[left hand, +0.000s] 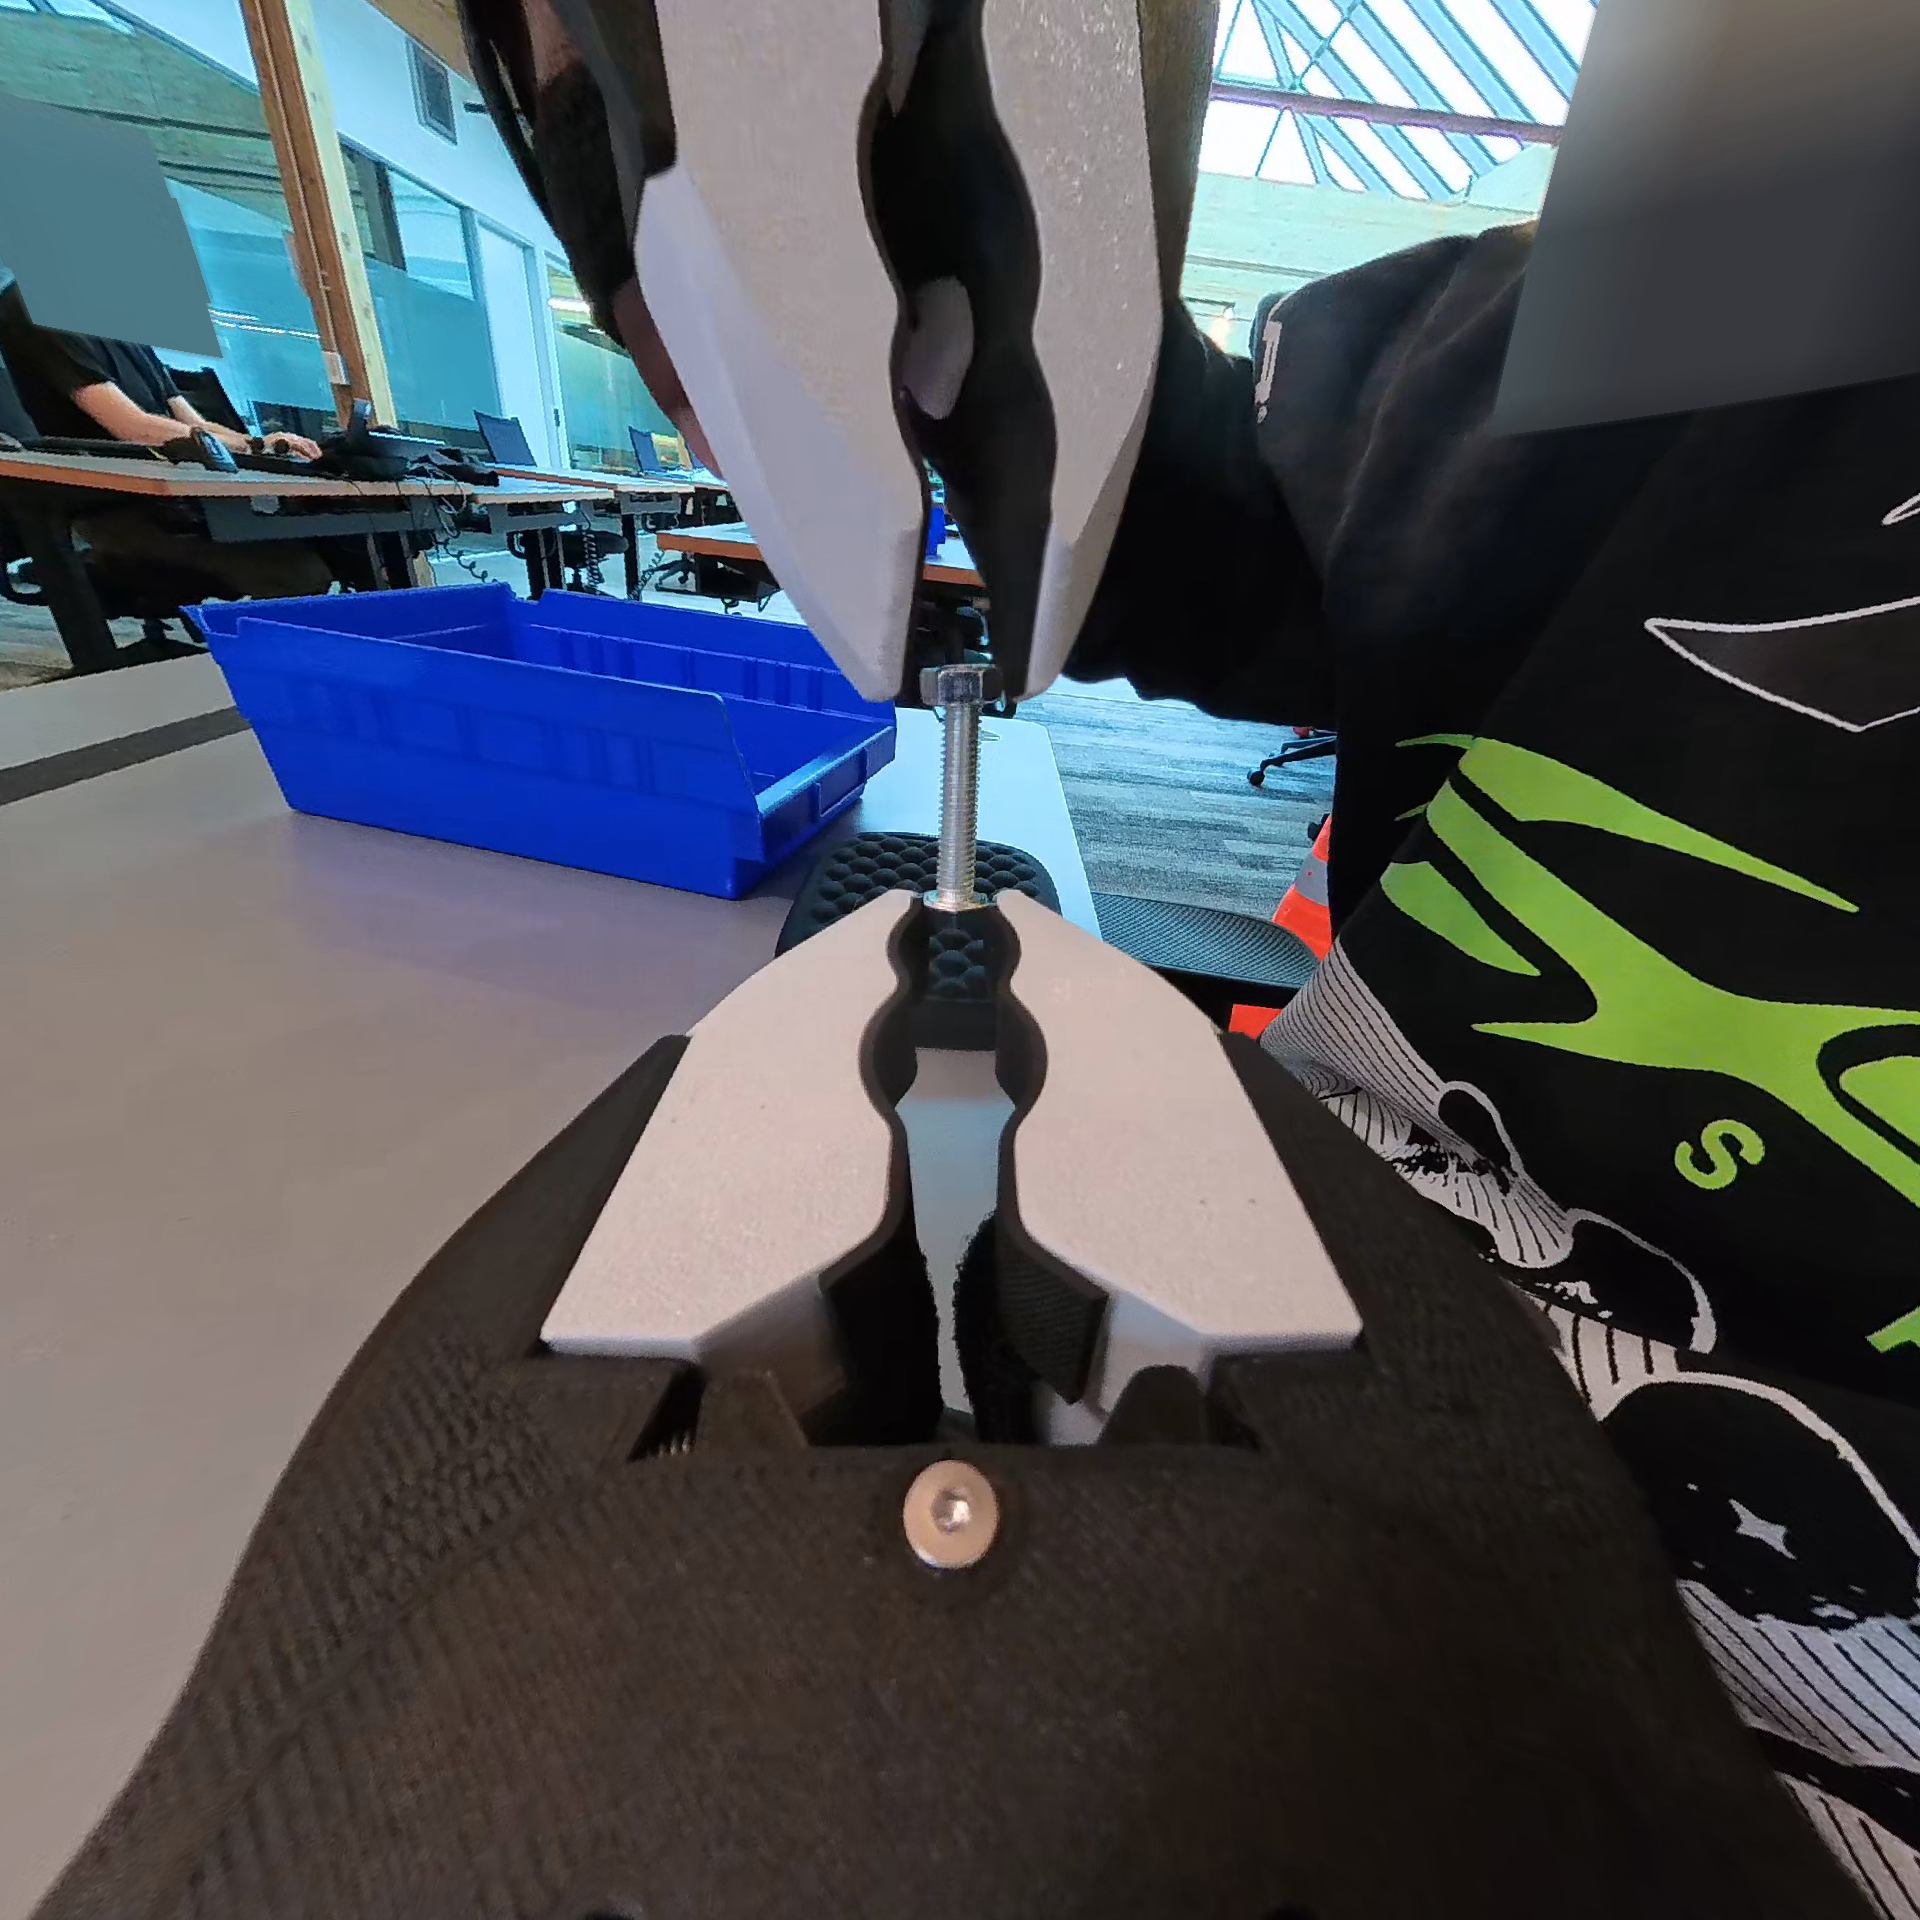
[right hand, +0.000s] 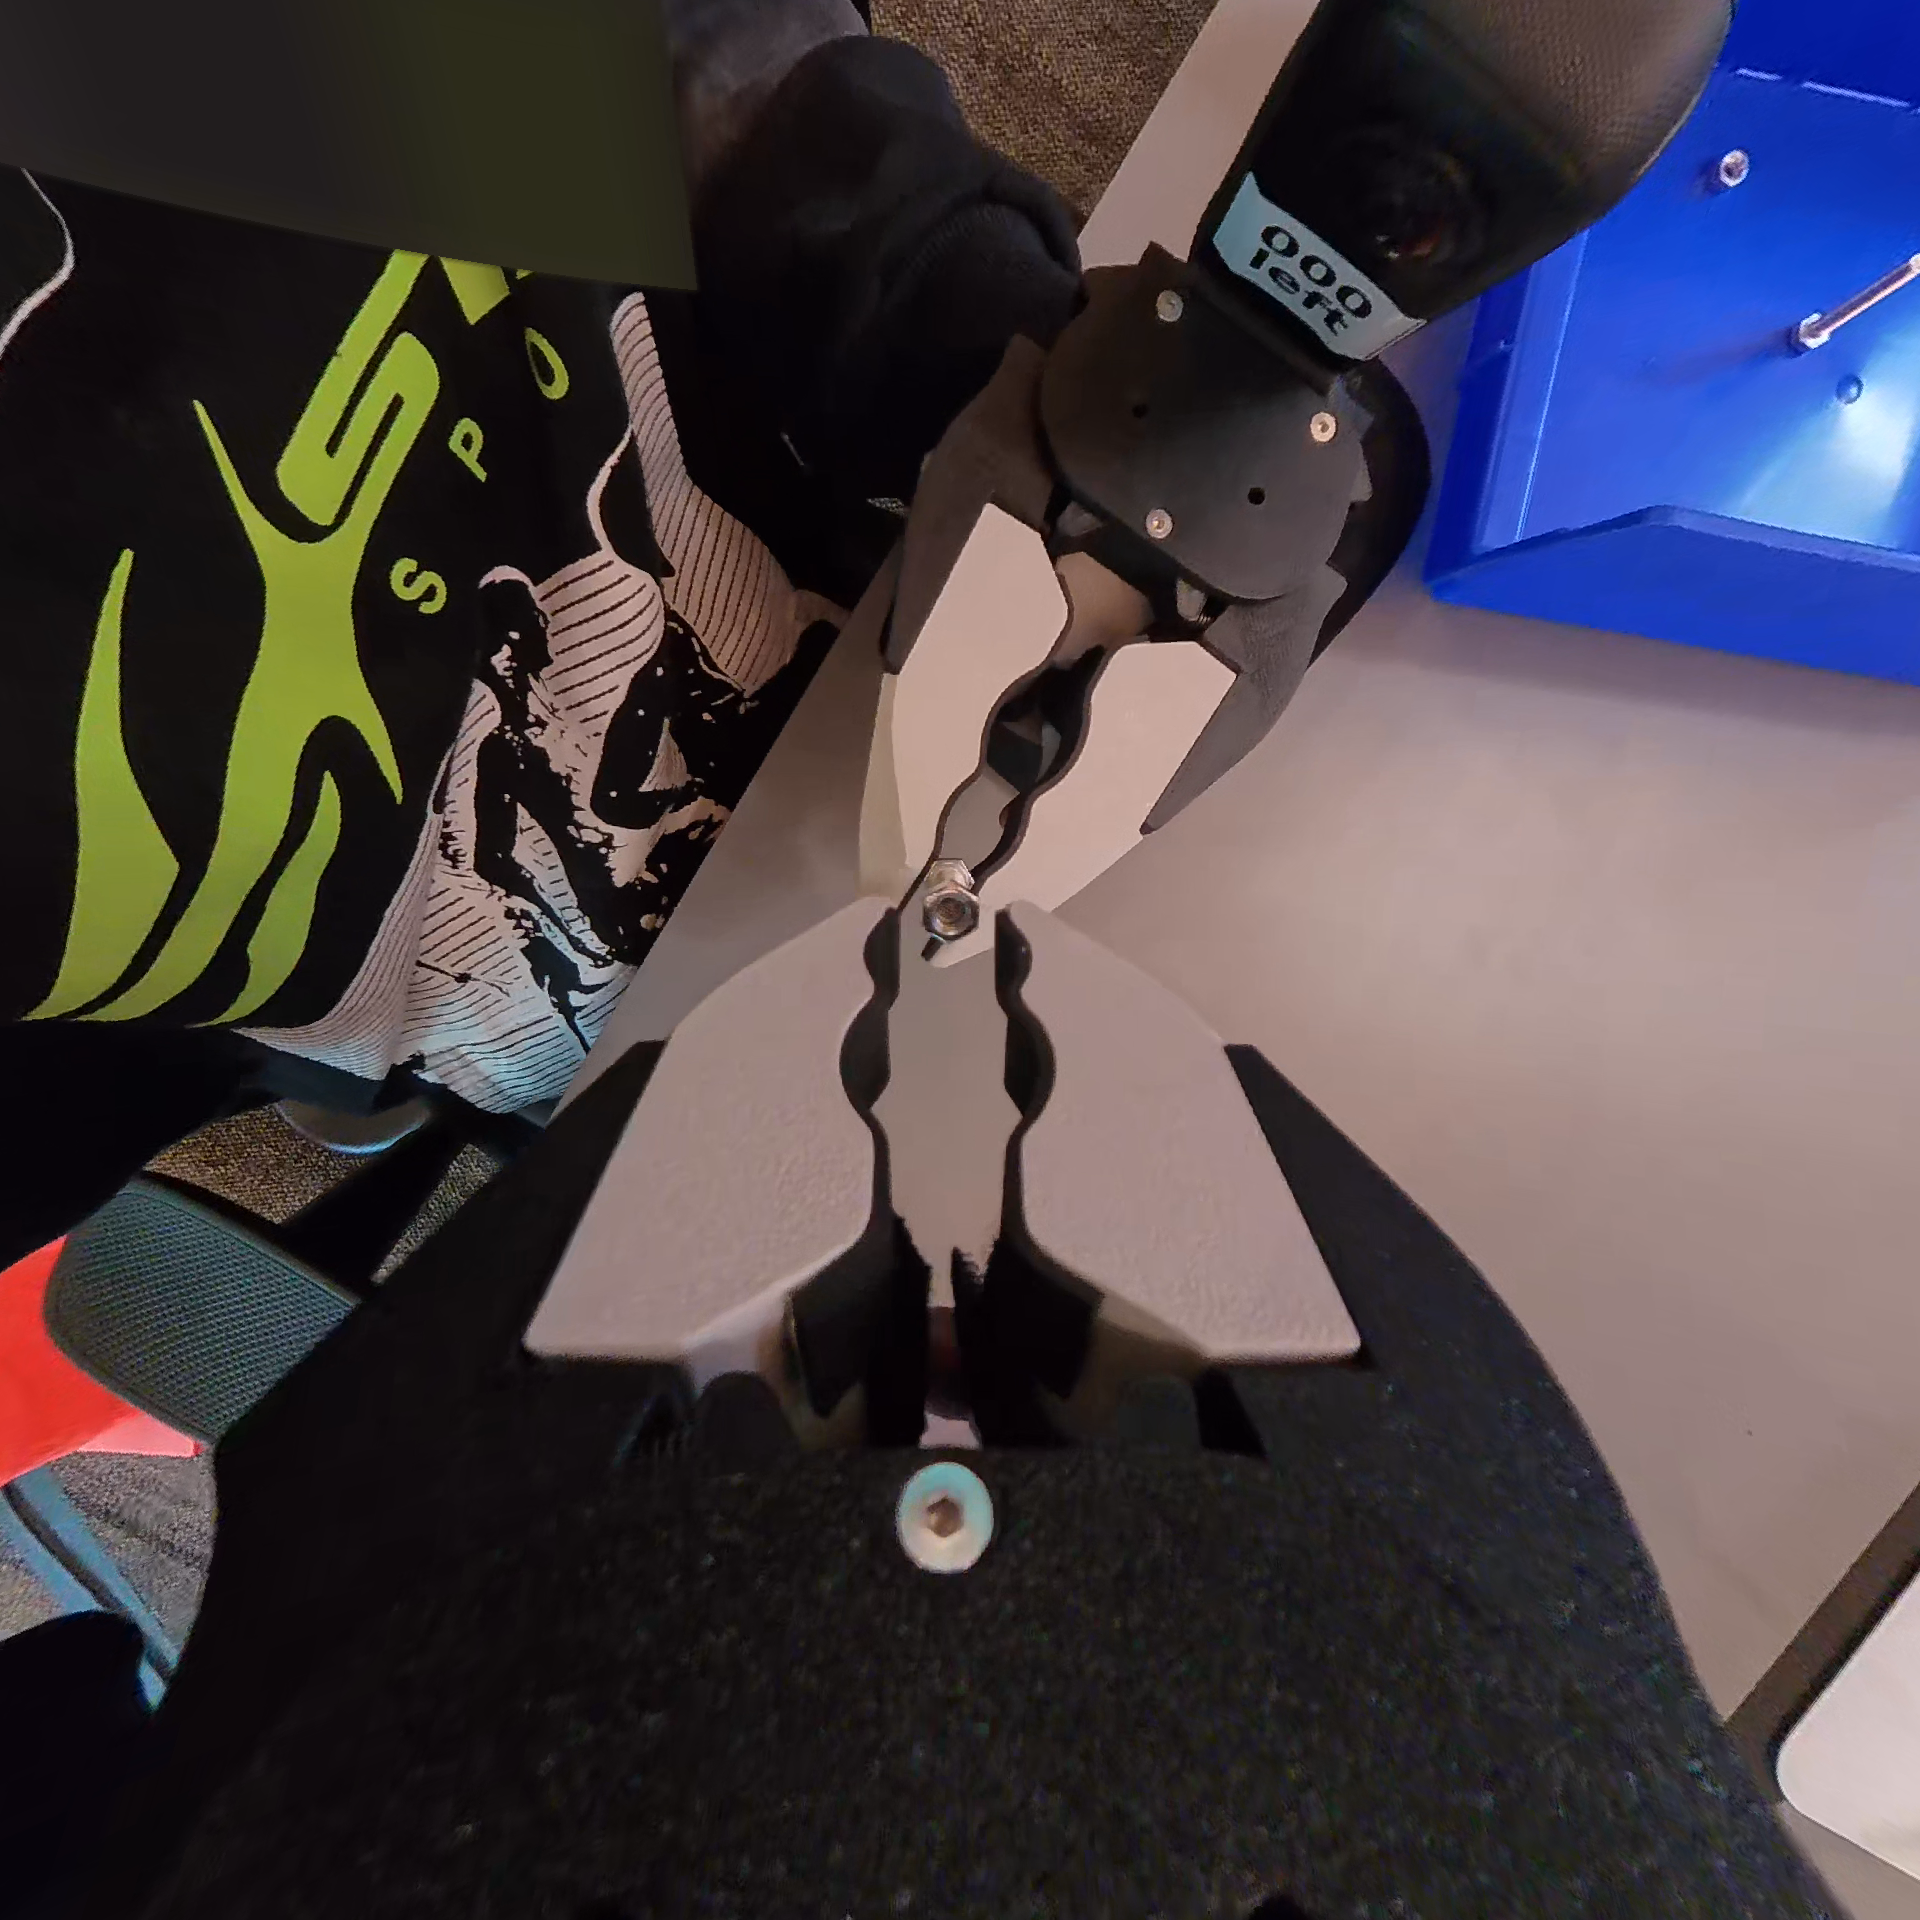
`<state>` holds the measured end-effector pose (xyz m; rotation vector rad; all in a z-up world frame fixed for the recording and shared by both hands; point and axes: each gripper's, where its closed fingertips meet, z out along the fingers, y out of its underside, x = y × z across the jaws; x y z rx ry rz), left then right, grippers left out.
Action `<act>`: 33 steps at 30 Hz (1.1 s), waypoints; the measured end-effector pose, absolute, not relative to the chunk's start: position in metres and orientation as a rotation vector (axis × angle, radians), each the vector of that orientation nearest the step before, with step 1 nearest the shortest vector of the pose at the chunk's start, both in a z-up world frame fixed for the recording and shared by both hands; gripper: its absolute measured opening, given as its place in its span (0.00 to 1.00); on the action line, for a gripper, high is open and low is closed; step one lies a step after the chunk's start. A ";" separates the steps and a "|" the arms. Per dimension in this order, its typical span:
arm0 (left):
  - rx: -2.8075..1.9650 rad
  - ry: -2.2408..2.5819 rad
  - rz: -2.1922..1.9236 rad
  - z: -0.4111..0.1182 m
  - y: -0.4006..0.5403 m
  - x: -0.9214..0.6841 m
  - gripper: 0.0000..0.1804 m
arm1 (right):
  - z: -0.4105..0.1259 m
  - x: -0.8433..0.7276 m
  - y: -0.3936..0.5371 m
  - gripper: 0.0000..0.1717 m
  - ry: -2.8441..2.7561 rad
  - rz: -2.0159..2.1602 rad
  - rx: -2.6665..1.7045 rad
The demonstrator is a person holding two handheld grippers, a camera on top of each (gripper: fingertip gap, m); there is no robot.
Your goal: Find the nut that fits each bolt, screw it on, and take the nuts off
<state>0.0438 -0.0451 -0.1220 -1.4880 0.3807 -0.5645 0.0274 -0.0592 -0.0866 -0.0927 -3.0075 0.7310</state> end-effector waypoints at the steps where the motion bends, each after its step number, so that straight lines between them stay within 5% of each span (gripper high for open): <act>1: -1.487 0.381 -0.564 -0.122 -0.045 0.044 0.05 | -0.086 0.027 -0.060 0.11 -3.003 0.747 -0.096; 6: -1.473 0.353 -0.538 -0.119 -0.044 0.038 0.05 | -0.080 0.021 -0.062 0.19 -2.879 0.916 -0.209; 10: -1.459 0.274 -0.449 -0.115 -0.040 0.023 0.05 | -0.067 0.003 -0.068 0.31 -2.450 1.443 -0.498; 17: -1.457 0.217 -0.372 -0.115 -0.037 0.012 0.05 | -0.068 -0.010 -0.066 0.37 -1.792 1.944 -0.760; 33: -1.466 0.152 -0.364 -0.116 -0.036 0.002 0.05 | -0.072 -0.005 -0.080 0.34 -1.788 1.970 -0.749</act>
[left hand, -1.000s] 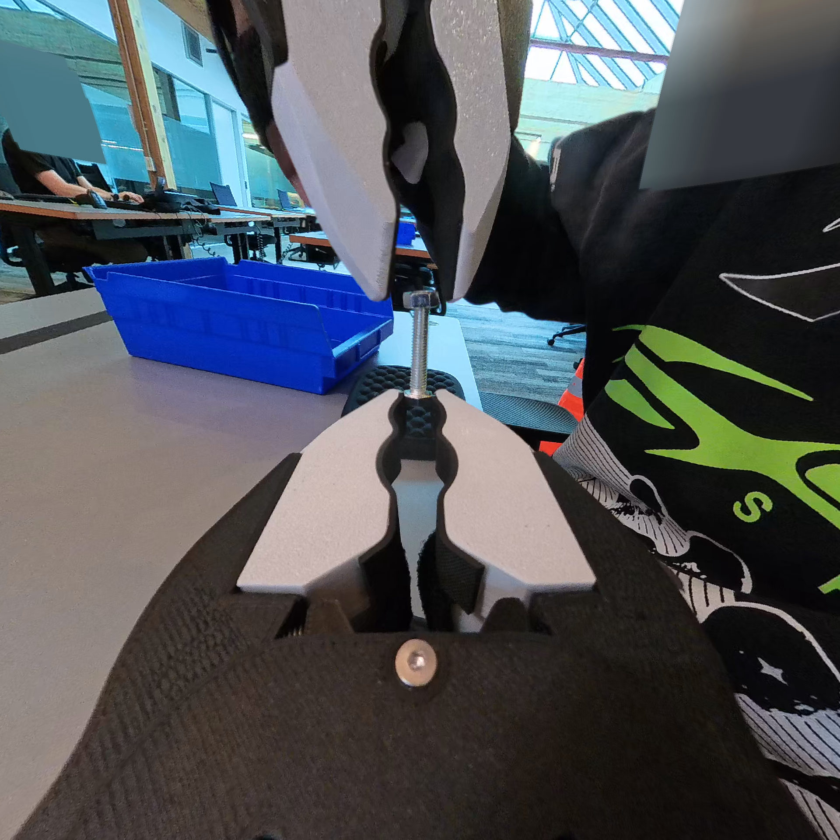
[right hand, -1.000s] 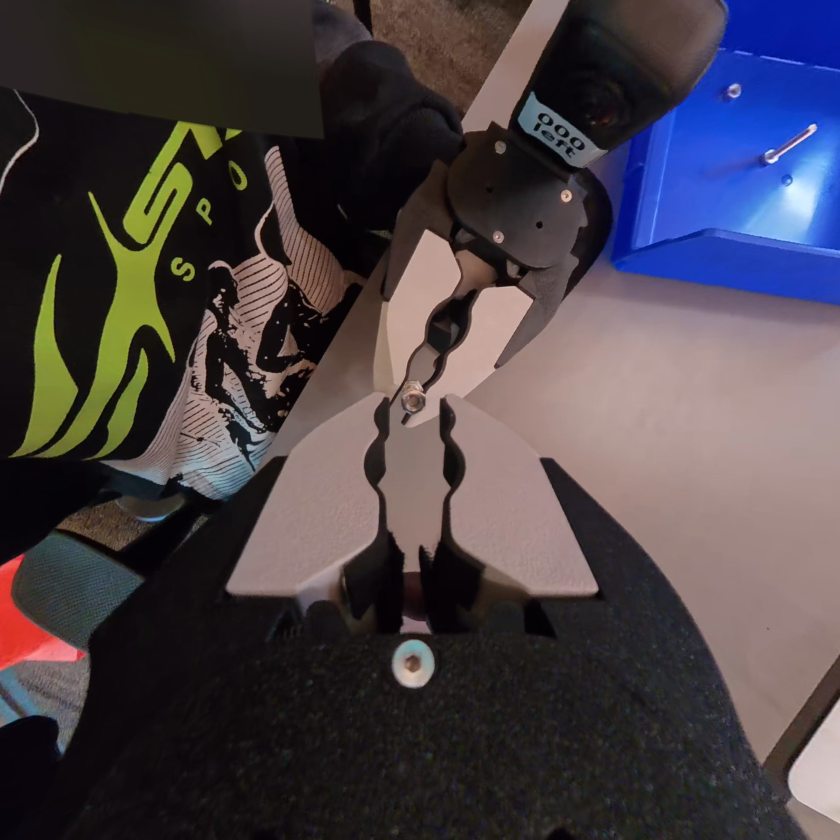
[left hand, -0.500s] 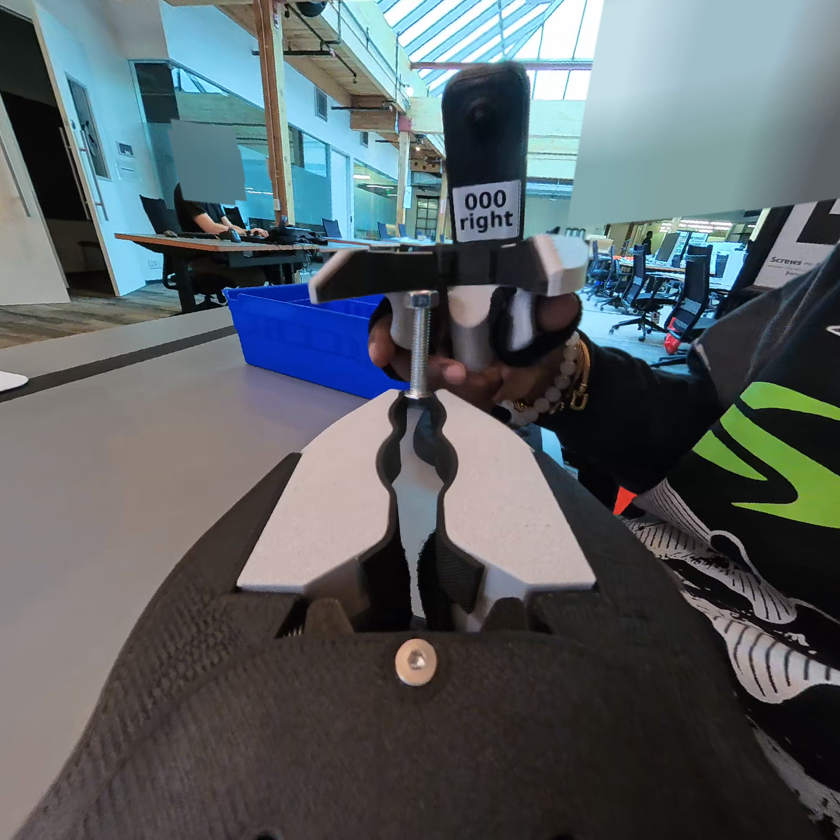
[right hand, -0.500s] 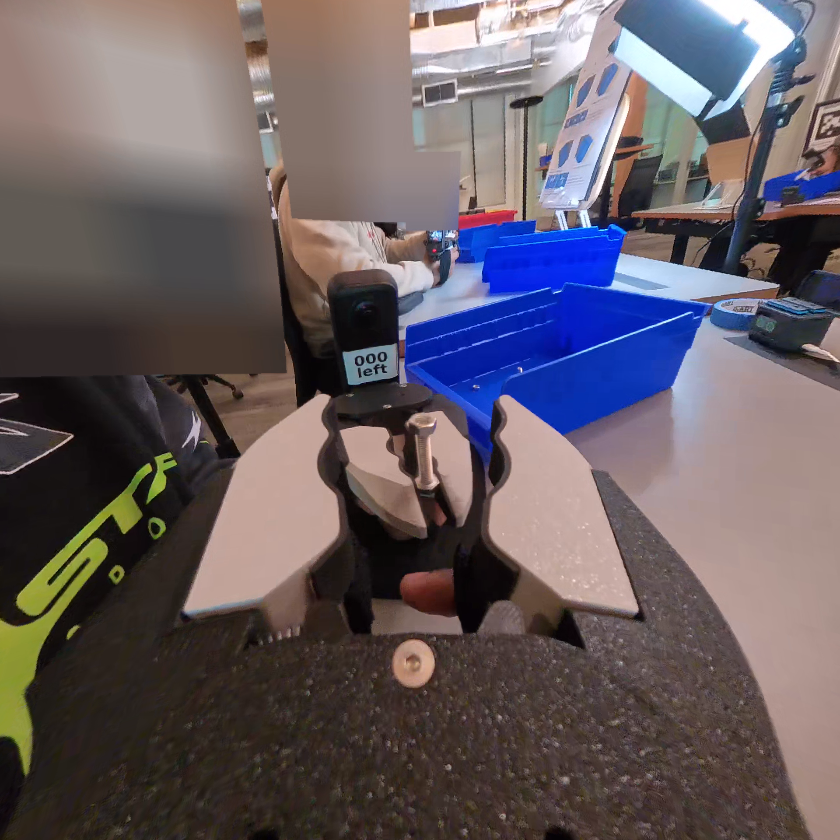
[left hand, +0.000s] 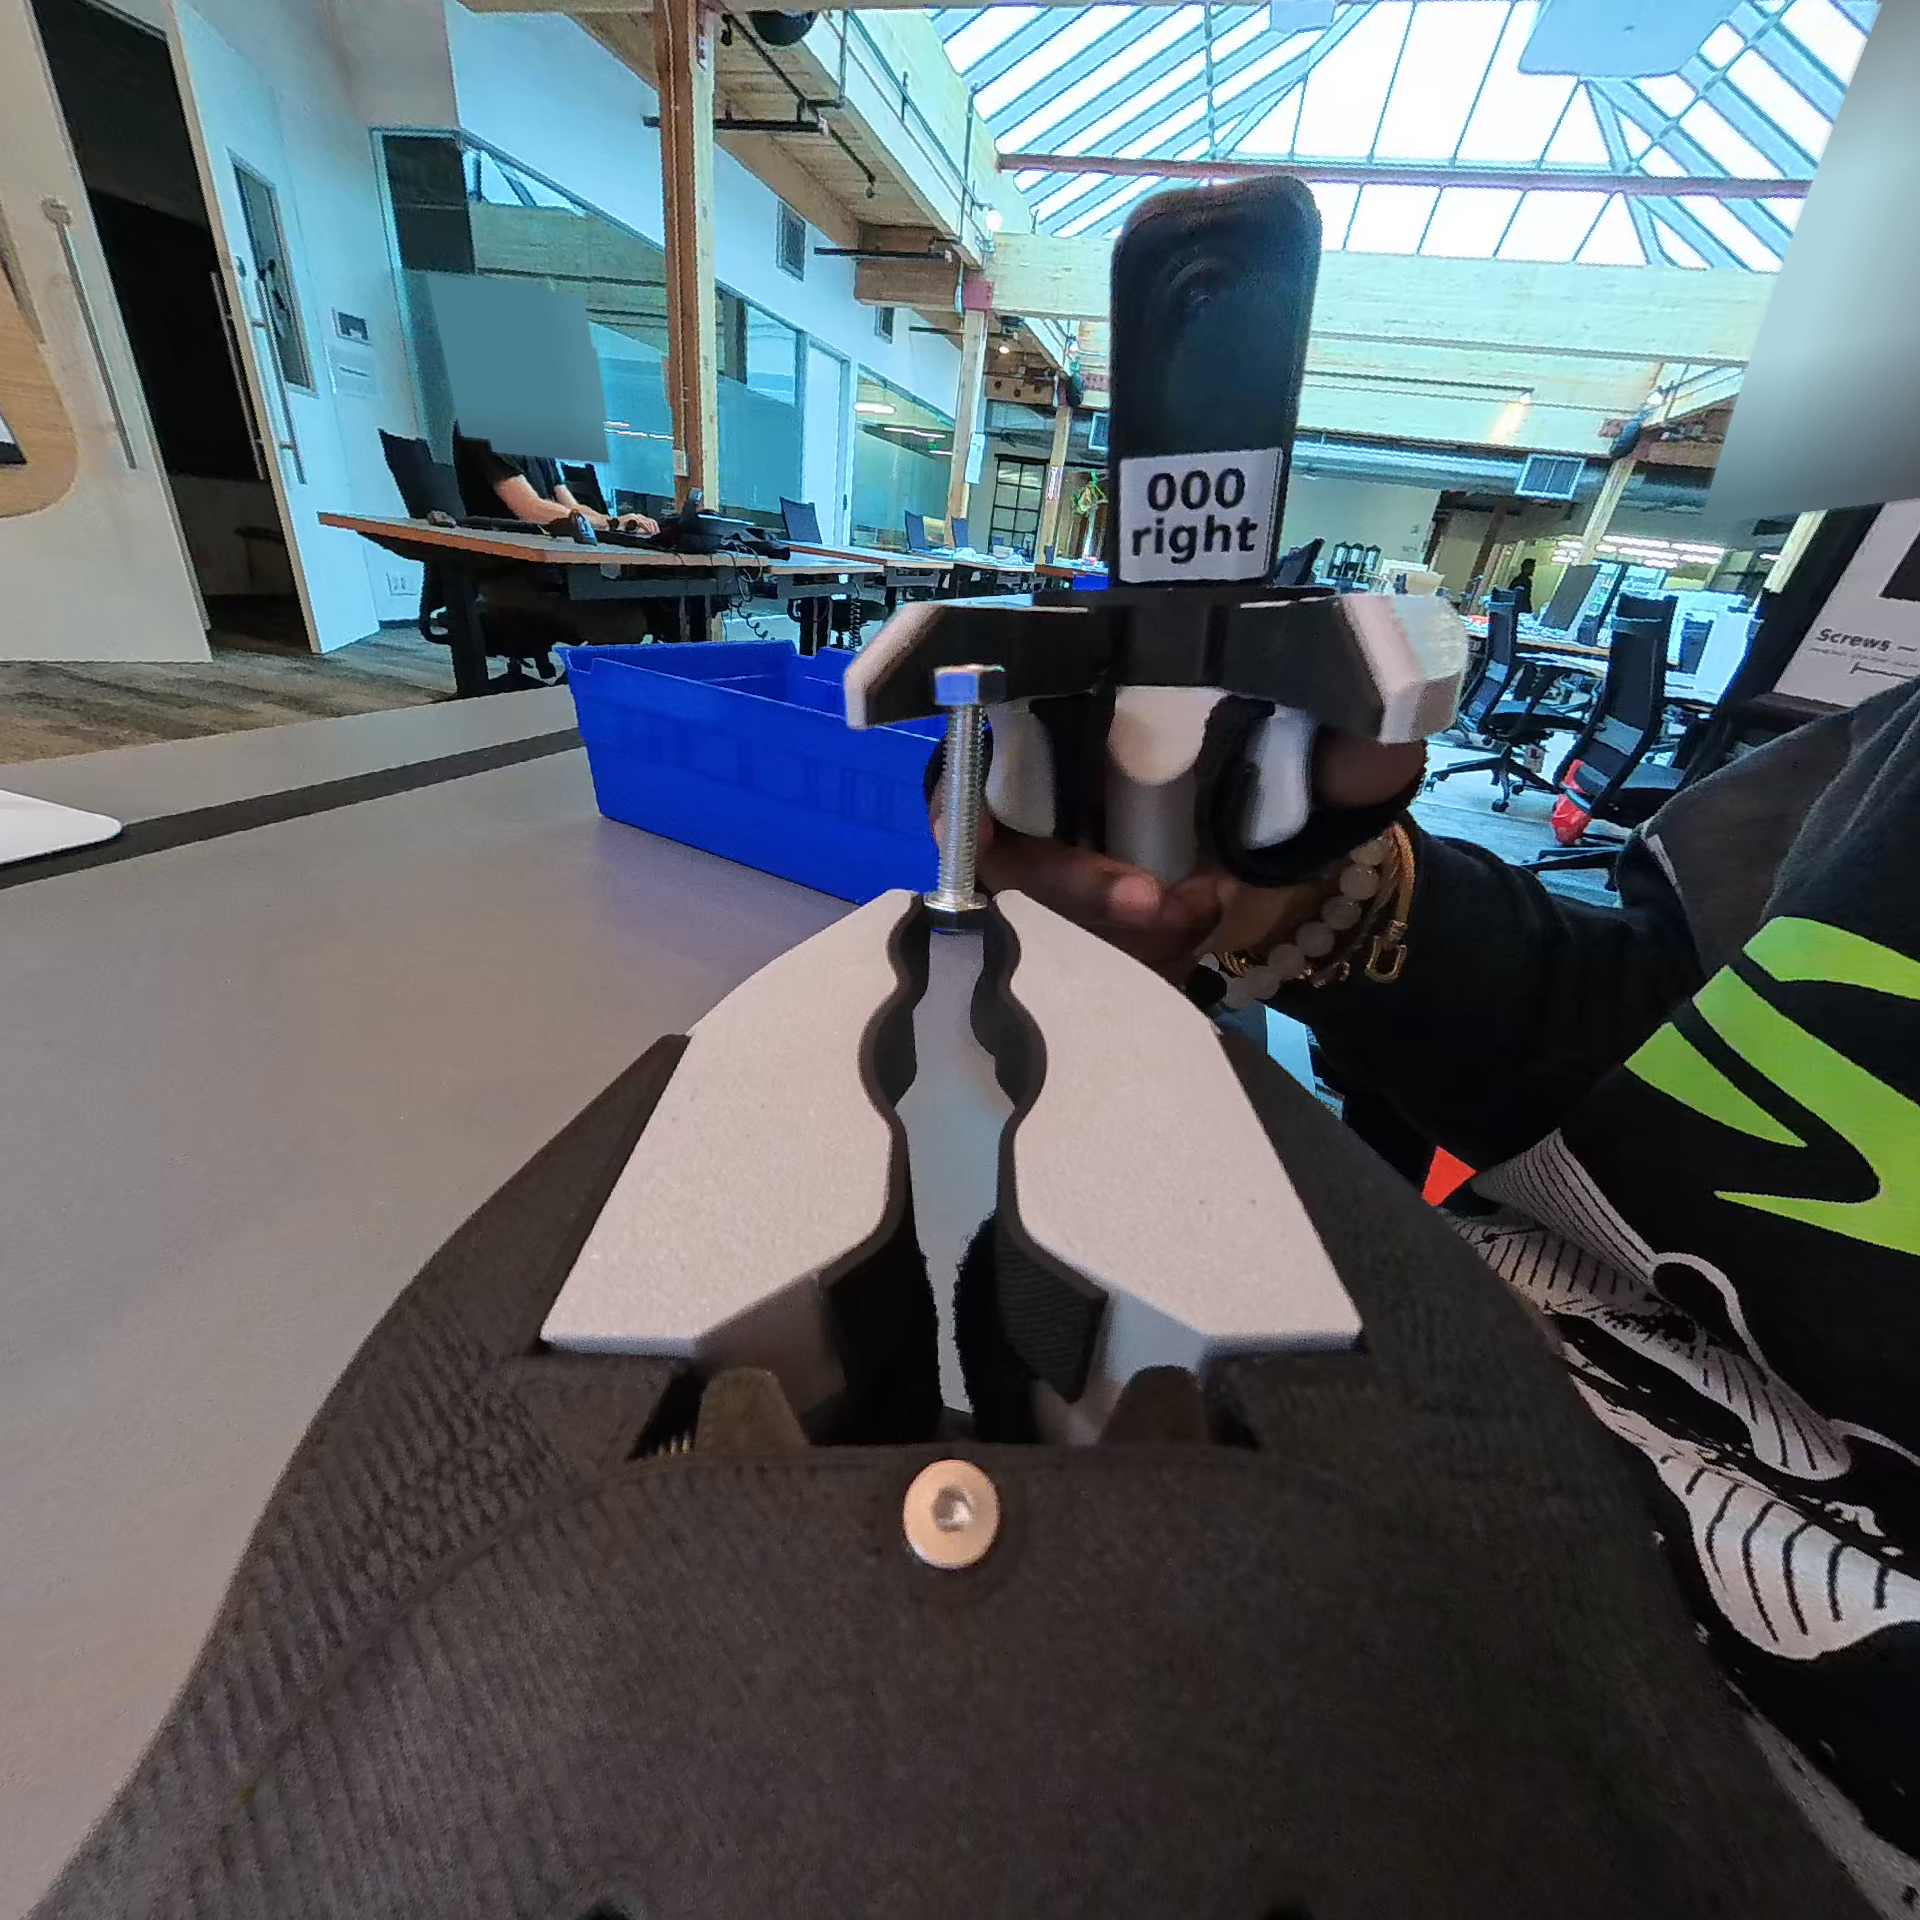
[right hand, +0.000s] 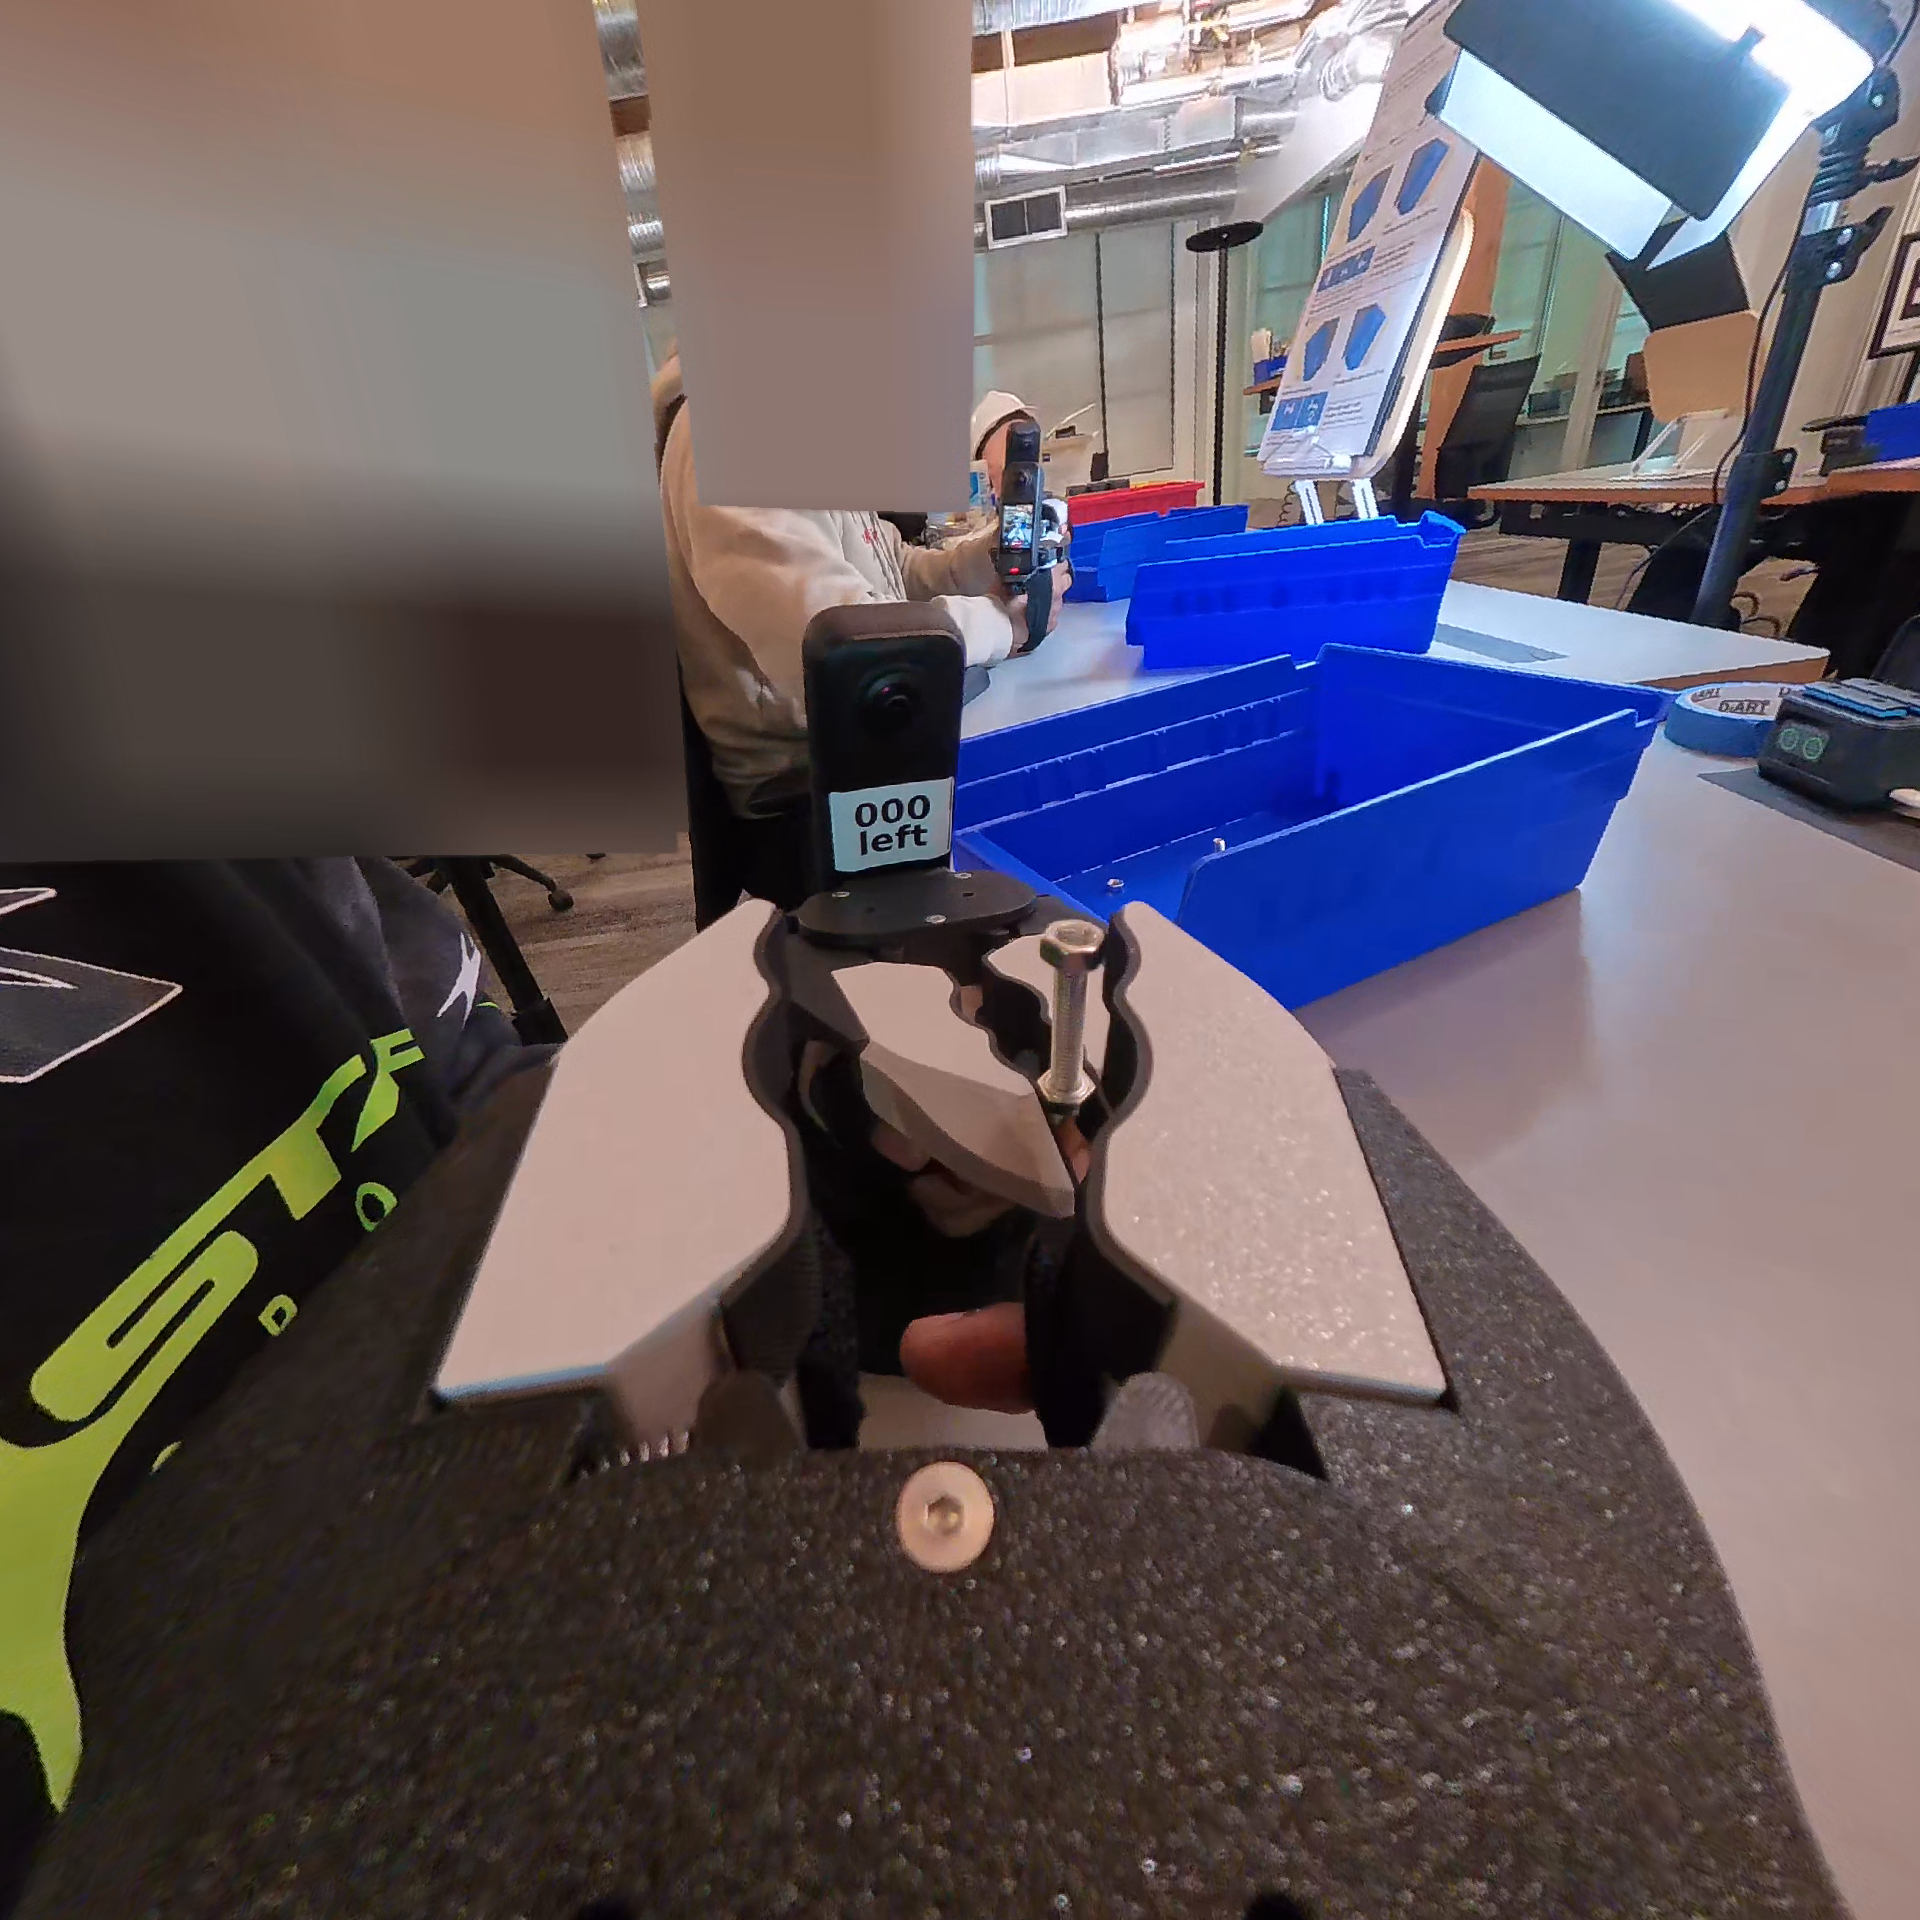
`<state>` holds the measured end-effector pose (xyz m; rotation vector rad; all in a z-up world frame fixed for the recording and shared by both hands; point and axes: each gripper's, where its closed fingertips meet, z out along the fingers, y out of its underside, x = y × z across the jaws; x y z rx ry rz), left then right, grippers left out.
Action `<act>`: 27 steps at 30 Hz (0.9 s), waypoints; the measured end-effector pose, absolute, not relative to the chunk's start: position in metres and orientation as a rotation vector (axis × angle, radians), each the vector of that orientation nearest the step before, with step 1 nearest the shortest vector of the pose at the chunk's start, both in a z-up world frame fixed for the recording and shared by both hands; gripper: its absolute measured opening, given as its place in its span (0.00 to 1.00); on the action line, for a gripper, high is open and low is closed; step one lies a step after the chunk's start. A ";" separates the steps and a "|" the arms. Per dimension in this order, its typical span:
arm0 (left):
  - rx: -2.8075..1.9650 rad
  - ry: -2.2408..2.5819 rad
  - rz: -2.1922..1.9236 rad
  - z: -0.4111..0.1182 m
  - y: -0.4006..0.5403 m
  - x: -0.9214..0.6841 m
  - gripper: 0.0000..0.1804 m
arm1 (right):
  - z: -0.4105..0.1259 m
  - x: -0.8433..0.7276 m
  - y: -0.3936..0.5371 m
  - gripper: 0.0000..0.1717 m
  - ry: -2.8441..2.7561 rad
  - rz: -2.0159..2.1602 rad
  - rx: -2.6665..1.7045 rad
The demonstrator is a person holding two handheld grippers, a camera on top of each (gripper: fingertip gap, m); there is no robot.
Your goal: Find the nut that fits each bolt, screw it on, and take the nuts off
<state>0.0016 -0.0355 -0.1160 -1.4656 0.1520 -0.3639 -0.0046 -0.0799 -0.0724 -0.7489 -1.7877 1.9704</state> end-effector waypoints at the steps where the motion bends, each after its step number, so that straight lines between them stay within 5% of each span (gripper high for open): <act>1: -1.466 0.148 -0.363 -0.116 -0.035 0.001 0.05 | -0.072 -0.004 -0.079 0.34 -1.782 1.970 -0.752; 27: -1.476 0.109 -0.348 -0.118 -0.034 -0.005 0.05 | -0.074 -0.003 -0.074 0.35 -1.744 1.904 -0.763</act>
